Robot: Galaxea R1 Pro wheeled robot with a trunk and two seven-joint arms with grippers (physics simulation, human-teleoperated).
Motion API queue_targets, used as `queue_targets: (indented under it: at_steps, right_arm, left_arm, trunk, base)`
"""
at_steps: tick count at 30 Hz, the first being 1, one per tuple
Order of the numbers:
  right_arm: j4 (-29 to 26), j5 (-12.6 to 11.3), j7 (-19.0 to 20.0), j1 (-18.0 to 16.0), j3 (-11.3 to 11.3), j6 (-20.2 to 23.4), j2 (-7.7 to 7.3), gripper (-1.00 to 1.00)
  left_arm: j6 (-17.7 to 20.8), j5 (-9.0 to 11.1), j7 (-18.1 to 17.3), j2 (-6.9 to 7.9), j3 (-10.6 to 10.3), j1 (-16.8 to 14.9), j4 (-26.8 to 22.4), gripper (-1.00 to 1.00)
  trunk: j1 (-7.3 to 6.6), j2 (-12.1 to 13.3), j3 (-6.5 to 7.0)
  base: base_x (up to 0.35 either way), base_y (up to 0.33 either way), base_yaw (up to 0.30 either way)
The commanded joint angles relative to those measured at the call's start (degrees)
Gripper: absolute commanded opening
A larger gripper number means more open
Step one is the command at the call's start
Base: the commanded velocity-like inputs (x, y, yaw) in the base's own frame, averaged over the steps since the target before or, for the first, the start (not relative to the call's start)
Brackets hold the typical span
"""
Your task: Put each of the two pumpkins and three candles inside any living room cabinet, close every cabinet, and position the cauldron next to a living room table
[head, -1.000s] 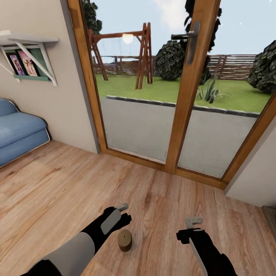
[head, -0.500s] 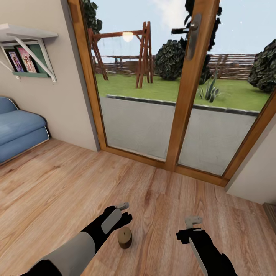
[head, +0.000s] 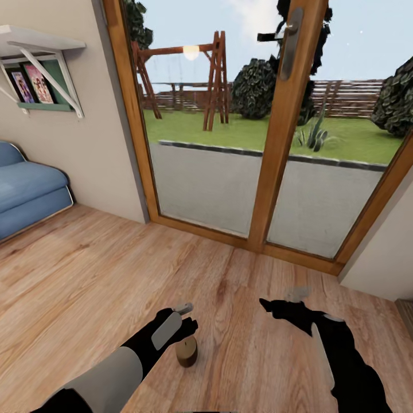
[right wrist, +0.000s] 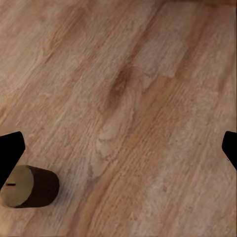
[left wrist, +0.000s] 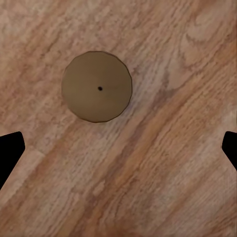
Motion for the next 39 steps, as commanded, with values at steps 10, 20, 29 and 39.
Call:
queue_targets:
  at_steps: [10,20,29,39]
  right_arm:
    - [-2.3,-6.1,3.5,-0.2,-3.4,-0.2,-0.06,1.0]
    - [-2.4,-6.3,3.5,-0.2,-3.4,-0.2,0.01,1.0]
    - [-2.4,-6.2,3.5,-0.2,-3.4,-0.2,0.07,1.0]
    - [-2.4,-6.2,3.5,-0.2,-3.1,-0.3,0.1,1.0]
  left_arm:
    - [0.0,-0.1,0.0,0.0,-0.2,0.0,0.1,1.0]
    - [0.0,-0.1,0.1,-0.09,-0.3,0.0,-1.8,1.0]
    - [0.1,-1.2,5.1,0.19,-0.2,-0.3,-6.0,1.0]
    - [0.5,-1.3,11.4,0.59,-0.1,-0.5,-12.4,1.0]
  trunk:
    - [0.58,-0.8,-2.15]
    - [0.83,-0.9,-4.37]
    - [1.07,-1.0,-6.36]
    - [1.32,-1.2,-8.58]
  base:
    - [0.0,0.0,0.0]
    - [0.0,0.0,0.0]
    - [0.0,0.0,0.0]
    - [0.0,0.0,0.0]
